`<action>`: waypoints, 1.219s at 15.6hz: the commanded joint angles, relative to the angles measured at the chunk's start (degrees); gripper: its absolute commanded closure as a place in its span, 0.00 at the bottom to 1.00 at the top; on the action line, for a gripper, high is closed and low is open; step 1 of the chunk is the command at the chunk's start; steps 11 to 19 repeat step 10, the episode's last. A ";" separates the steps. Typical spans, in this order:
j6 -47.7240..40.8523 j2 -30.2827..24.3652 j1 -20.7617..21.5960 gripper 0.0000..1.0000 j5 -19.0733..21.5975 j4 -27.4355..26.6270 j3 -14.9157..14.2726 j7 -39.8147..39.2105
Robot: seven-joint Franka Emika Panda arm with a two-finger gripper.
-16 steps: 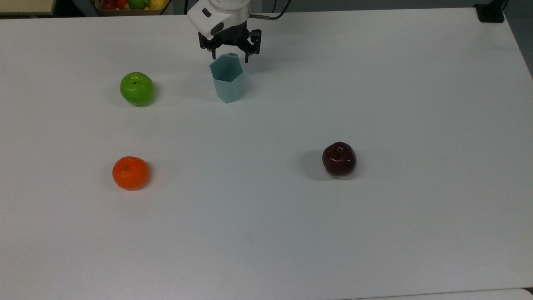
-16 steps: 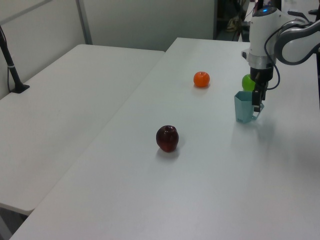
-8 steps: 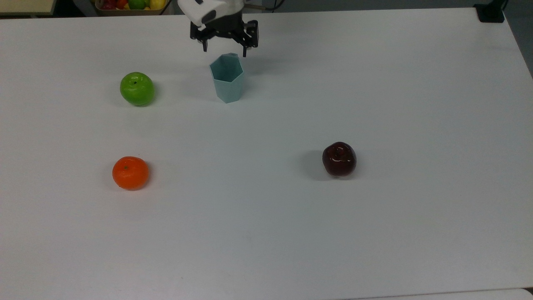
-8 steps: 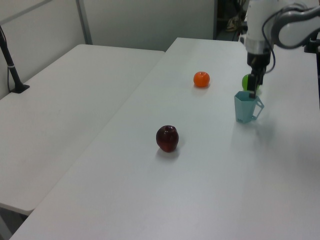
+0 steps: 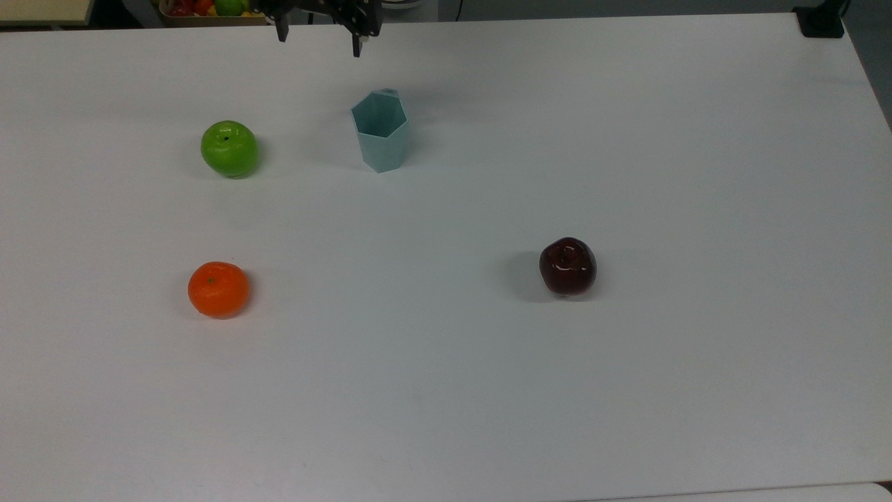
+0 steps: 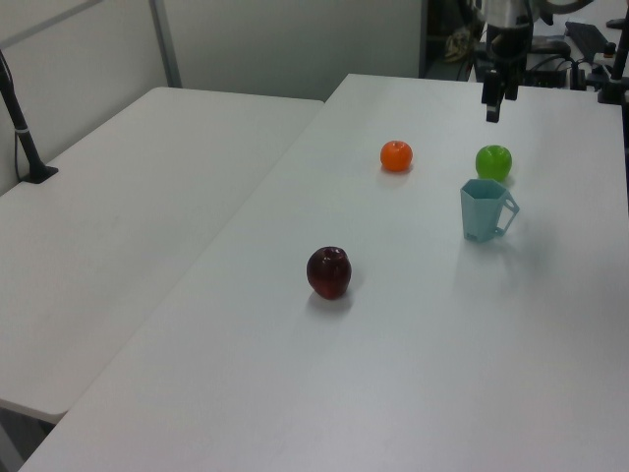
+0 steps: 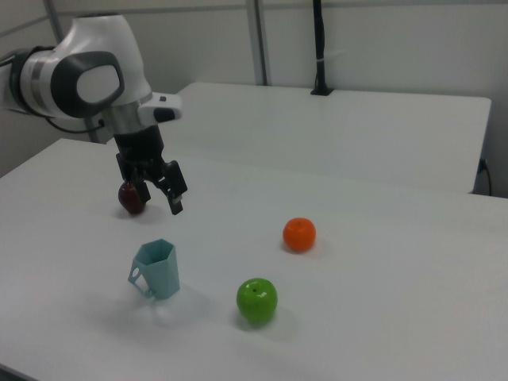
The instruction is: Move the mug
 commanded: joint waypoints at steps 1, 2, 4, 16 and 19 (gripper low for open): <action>-2.03 -0.17 -0.61 0.00 -0.01 2.37 -0.11 -1.65; -2.04 -0.17 -0.79 0.00 0.17 2.72 -0.19 -1.56; -2.30 -0.17 -1.84 0.00 2.70 3.59 -0.28 -1.74; -4.06 -0.17 -3.51 0.00 4.30 5.62 -0.28 -2.09; -4.06 -0.17 -3.51 0.00 4.30 5.62 -0.28 -2.09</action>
